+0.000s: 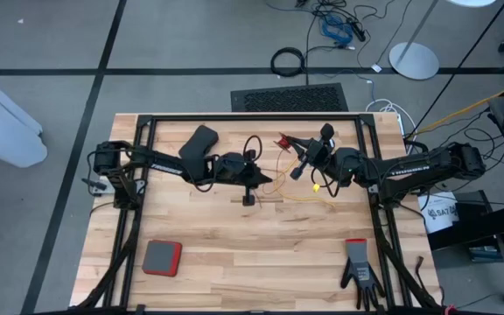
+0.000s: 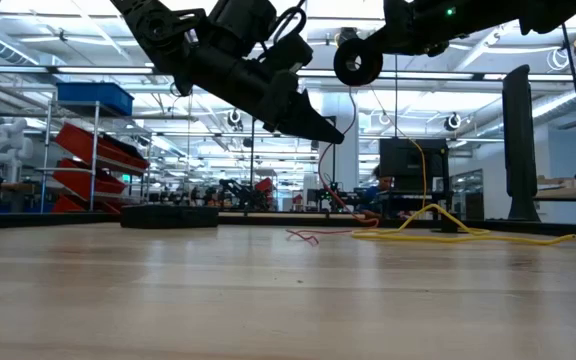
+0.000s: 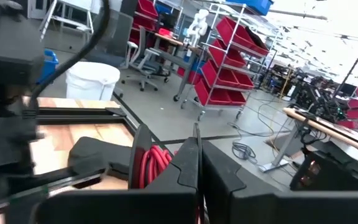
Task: Coil cords
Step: Uncoil the red wire from the spool
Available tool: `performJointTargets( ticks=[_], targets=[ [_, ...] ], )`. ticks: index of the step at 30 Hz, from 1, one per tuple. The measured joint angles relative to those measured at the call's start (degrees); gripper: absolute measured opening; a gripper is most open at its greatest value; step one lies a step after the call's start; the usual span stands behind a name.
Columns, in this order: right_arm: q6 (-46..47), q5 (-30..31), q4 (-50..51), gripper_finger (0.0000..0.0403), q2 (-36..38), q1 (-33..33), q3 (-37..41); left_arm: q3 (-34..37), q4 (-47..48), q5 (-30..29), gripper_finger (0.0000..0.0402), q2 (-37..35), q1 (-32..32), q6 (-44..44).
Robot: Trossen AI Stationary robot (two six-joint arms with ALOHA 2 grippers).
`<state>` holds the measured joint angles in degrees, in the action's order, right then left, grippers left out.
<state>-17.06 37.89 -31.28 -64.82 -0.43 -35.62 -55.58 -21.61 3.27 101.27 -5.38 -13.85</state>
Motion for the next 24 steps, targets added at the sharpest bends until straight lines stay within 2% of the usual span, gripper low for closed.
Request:
performJointTargets(
  ticks=[5, 9, 12, 15, 20, 24],
  targets=[
    [0.0, 0.0, -0.1, 0.0000, 0.0, 0.0, 0.0, 0.0, 0.6, -0.8, 0.0096, 0.0, 0.3, 0.0],
    [0.0, 0.0, 0.6, 0.0000, 0.0, 0.0, 0.0, 0.0, 1.3, -4.7, 0.0167, -0.1, 0.0, 0.5],
    [0.0, -0.1, 1.1, 0.0000, 0.0, 0.0, 0.0, 0.0, 1.1, -5.4, 0.0202, -0.8, -0.8, 0.5],
    [0.0, -0.1, 1.6, 0.0000, 0.0, 0.0, 0.0, 0.0, -1.2, -5.5, 0.0214, -1.9, -1.6, 1.7],
    [0.0, -0.2, 1.5, 0.0000, 0.0, 0.0, 0.0, 0.0, -10.9, -3.3, 0.0216, -2.1, -2.1, 4.6],
    [0.1, -0.3, 1.6, 0.0000, 0.0, 0.1, 0.0, 0.0, -14.0, -3.4, 0.0217, -2.1, -2.2, 5.3]
  ],
)
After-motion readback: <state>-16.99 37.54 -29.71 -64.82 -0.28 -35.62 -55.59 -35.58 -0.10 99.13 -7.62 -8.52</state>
